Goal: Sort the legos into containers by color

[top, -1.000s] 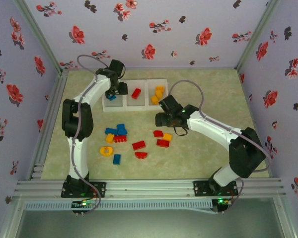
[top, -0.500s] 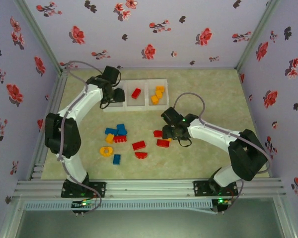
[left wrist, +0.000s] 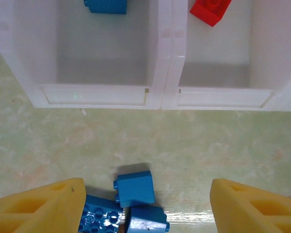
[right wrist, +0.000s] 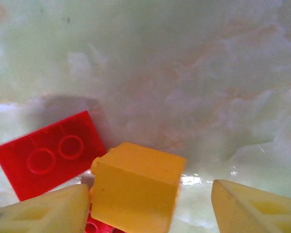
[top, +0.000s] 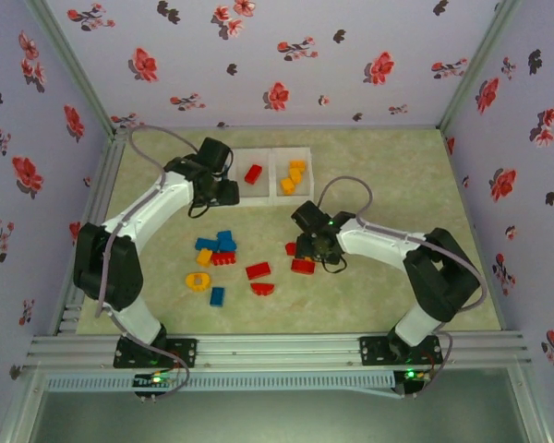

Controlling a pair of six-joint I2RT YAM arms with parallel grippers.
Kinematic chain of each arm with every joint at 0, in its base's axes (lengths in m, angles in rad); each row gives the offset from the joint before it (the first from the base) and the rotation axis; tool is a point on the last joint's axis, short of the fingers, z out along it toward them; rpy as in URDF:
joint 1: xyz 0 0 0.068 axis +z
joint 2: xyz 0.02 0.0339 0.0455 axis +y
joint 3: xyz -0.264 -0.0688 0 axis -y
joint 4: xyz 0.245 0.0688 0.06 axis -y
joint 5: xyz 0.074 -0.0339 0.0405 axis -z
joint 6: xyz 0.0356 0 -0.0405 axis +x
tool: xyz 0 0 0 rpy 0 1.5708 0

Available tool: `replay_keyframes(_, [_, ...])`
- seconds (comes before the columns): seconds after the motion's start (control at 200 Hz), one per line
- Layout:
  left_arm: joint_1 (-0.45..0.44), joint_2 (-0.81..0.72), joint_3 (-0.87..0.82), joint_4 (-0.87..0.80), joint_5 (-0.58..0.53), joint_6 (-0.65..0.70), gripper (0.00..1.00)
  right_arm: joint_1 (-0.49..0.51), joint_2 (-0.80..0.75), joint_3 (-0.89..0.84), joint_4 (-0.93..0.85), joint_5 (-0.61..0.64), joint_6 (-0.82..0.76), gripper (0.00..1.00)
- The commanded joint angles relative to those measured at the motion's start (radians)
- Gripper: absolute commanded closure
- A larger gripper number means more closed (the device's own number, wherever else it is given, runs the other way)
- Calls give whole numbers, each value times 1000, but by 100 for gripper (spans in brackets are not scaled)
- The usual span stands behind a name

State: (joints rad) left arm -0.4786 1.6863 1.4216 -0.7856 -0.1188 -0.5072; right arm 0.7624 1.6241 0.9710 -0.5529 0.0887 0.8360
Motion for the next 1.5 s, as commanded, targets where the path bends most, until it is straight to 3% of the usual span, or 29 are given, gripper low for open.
replay_keyframes(0.0, [-14,-32,-17,-11,11,-17,31,7,23,23,-21,13,53,35])
replay_keyframes(0.465, [-20,-57,-38,-14,10,-20,31,9,73,32,-5,24,55,42])
replay_keyframes(0.635, [-23,-76,-53,-17,10,-25,31,6,86,51,-29,60,32,54])
replay_keyframes(1.05, [-34,-229,-156,-29,5,-49,32,-75,45,366,-188,136,-218,67])
replay_keyframes(1.495, [-39,-284,-170,-65,8,-66,32,-172,183,616,-102,90,-340,68])
